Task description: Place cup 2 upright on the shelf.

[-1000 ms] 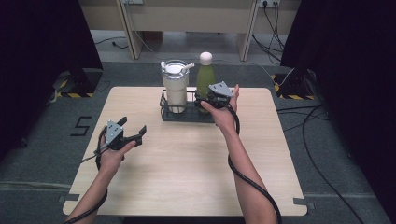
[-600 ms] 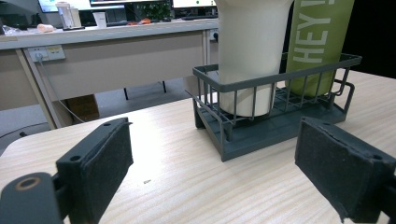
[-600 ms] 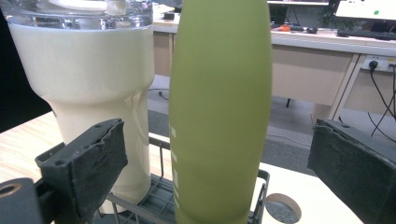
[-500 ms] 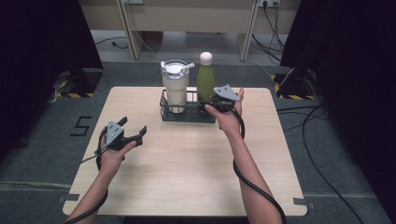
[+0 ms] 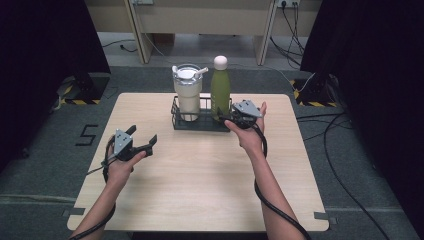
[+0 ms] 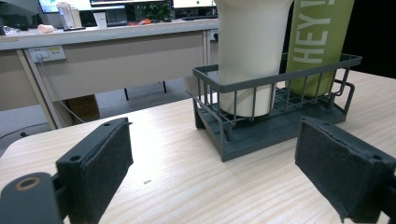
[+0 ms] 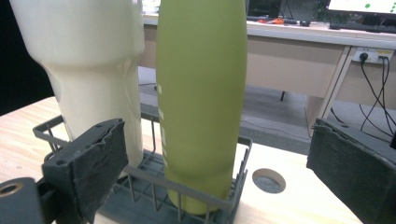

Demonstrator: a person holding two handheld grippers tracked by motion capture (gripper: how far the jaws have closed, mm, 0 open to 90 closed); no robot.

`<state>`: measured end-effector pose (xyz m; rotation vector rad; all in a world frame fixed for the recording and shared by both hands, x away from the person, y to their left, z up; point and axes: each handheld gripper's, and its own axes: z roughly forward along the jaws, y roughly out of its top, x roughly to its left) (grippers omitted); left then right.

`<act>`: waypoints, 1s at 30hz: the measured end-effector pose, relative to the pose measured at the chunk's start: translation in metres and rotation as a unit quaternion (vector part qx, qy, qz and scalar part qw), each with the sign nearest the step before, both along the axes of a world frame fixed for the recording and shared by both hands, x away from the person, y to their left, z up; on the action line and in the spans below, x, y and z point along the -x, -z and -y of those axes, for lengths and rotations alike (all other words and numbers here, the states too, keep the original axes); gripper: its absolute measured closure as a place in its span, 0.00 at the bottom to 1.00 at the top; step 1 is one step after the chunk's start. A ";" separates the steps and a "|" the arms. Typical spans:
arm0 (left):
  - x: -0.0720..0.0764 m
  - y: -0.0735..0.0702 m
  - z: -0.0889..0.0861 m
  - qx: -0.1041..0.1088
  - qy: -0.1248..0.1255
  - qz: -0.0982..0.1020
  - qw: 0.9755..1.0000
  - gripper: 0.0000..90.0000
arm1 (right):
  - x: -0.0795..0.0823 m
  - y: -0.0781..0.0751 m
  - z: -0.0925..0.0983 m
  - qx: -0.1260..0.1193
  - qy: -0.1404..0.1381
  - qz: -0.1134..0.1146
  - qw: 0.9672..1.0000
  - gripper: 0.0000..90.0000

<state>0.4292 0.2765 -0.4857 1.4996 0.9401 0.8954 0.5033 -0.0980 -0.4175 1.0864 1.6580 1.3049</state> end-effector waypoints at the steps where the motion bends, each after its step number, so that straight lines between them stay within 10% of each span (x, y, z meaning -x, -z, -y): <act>1: 0.000 0.000 0.000 0.000 0.000 0.000 1.000 0.11 | 0.001 0.001 0.001 0.000 0.001 0.000 1.000 0.06; 30: 0.001 -0.001 0.000 -0.002 -0.002 0.001 1.000 0.11 | 0.032 0.012 0.030 0.007 0.020 -0.001 1.000 0.05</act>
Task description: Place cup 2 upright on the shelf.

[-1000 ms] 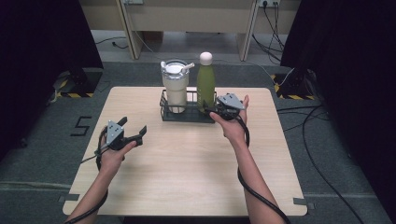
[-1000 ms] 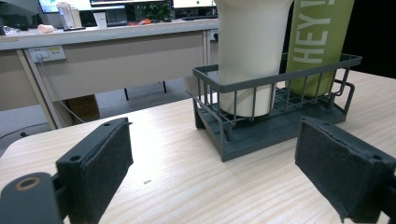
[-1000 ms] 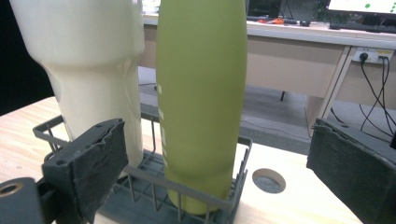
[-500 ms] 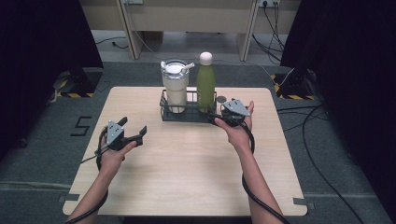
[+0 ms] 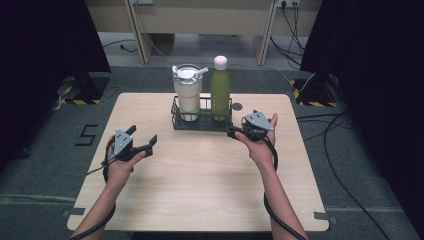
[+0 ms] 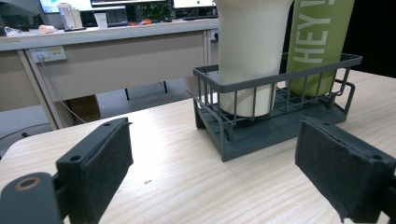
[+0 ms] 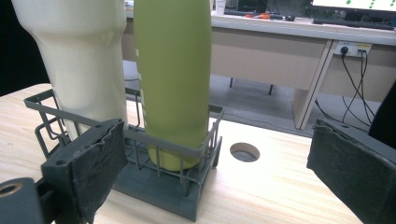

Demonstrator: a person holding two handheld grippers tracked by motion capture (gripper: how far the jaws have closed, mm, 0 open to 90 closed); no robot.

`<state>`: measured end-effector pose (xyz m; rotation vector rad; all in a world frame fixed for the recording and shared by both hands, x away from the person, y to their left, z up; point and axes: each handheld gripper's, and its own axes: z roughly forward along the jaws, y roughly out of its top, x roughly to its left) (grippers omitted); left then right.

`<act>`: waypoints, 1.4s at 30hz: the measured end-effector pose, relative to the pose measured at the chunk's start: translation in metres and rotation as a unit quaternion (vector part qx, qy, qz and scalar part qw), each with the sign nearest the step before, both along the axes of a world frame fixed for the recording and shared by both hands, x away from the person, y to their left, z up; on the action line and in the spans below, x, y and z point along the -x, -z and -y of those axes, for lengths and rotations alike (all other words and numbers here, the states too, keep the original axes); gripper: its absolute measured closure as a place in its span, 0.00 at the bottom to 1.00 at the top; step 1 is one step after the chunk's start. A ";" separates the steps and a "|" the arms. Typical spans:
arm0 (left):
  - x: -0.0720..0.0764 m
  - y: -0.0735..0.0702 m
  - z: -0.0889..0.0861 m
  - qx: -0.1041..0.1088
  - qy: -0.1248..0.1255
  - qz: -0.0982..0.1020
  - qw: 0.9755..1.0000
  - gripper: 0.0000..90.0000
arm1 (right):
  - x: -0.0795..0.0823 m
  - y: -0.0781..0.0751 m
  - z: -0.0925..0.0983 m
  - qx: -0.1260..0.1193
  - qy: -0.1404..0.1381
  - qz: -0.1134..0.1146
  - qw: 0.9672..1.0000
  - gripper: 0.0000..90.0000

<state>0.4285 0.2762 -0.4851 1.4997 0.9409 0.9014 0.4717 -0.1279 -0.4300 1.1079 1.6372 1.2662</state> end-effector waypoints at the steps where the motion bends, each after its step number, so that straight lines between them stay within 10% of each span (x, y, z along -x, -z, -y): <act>1: 0.000 0.000 0.000 0.000 0.000 0.000 1.000 0.11 | 0.001 0.000 0.001 -0.001 0.001 0.000 1.000 0.05; 42: 0.001 0.000 0.000 0.000 -0.001 0.000 1.000 0.11 | 0.045 0.018 0.052 0.001 0.037 -0.009 0.999 0.07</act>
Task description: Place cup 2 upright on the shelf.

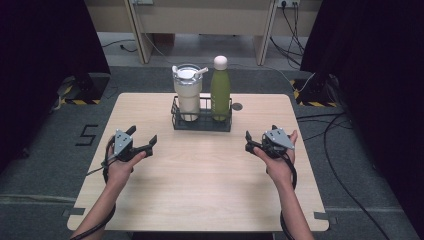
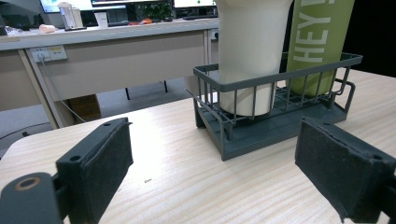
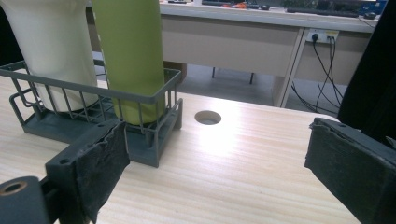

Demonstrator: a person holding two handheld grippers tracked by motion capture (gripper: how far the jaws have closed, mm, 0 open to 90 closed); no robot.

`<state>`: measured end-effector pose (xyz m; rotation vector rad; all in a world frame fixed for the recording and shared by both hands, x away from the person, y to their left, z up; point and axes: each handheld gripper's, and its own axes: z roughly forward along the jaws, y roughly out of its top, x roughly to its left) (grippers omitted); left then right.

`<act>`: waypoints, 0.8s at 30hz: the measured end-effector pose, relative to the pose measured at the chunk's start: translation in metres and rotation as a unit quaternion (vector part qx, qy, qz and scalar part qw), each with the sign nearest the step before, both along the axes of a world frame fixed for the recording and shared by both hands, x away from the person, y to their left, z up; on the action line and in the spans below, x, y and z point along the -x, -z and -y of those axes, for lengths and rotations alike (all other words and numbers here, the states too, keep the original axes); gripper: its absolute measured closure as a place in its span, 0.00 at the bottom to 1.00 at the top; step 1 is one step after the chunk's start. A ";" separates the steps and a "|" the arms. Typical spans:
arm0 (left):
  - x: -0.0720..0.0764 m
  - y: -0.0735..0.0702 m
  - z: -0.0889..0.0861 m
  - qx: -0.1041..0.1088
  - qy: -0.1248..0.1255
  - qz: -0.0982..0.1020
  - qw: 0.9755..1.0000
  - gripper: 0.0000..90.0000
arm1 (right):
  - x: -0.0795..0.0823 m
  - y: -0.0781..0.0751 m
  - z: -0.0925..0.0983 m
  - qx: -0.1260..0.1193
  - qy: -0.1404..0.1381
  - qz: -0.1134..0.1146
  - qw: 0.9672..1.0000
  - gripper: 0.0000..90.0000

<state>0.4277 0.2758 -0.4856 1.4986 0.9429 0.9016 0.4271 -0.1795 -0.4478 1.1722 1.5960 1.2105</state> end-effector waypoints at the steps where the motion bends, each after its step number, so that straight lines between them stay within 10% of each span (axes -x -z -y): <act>1: 0.000 0.000 0.000 0.000 0.000 0.000 1.000 0.11 | 0.001 0.000 0.001 0.000 0.001 0.000 1.000 0.07; 24: 0.000 0.001 0.001 -0.003 0.000 -0.002 1.000 0.11 | 0.030 0.023 0.019 0.004 0.013 -0.010 1.000 0.08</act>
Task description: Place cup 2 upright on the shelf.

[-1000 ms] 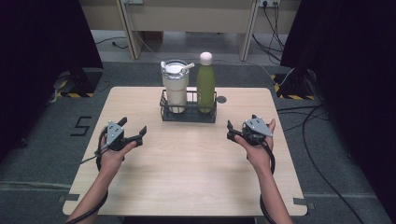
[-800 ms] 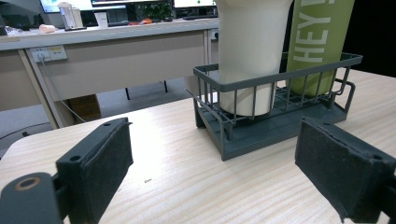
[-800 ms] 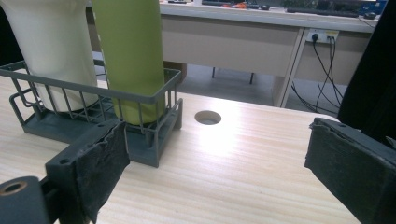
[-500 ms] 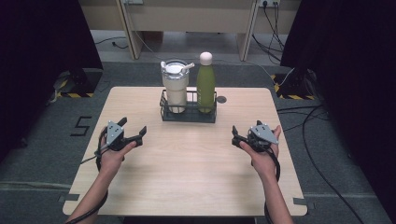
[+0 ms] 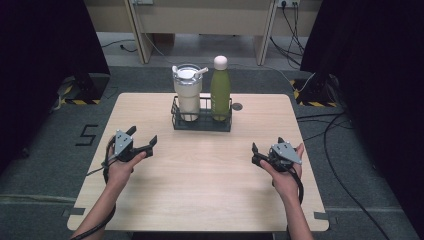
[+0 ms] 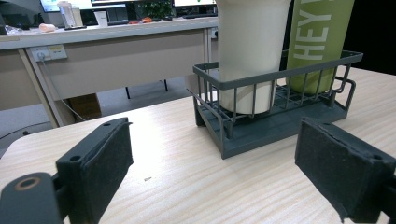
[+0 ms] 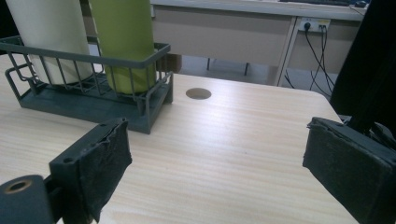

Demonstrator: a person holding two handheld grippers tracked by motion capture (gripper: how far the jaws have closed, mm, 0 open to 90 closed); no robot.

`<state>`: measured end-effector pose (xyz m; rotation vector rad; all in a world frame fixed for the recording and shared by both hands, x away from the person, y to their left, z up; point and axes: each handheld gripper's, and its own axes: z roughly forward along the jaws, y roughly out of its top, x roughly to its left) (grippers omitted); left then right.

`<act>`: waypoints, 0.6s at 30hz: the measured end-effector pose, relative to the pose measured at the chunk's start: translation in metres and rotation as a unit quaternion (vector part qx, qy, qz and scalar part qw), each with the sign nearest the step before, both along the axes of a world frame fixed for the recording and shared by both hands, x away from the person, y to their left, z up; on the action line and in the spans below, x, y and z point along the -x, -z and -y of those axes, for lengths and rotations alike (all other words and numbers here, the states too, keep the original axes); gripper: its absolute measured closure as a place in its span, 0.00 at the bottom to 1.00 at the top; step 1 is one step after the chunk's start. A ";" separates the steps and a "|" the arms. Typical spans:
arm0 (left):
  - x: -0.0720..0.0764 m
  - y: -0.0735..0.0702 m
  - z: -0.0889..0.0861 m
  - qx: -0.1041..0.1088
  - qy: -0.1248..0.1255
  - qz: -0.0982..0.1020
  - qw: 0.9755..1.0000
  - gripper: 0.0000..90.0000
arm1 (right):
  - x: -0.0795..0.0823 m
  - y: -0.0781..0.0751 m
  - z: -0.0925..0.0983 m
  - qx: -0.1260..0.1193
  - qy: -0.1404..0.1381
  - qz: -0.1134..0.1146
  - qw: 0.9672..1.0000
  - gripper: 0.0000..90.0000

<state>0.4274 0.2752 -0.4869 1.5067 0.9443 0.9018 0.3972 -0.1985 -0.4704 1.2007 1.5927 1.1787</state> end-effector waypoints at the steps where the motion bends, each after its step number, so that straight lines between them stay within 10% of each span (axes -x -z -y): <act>1: 0.000 0.000 0.000 0.000 0.000 0.000 1.000 0.11 | 0.001 0.002 0.000 -0.004 0.000 -0.002 1.000 0.08; 18: 0.000 0.000 0.004 -0.004 0.009 -0.001 1.000 0.11 | 0.004 0.010 0.003 0.003 0.003 -0.013 1.000 0.07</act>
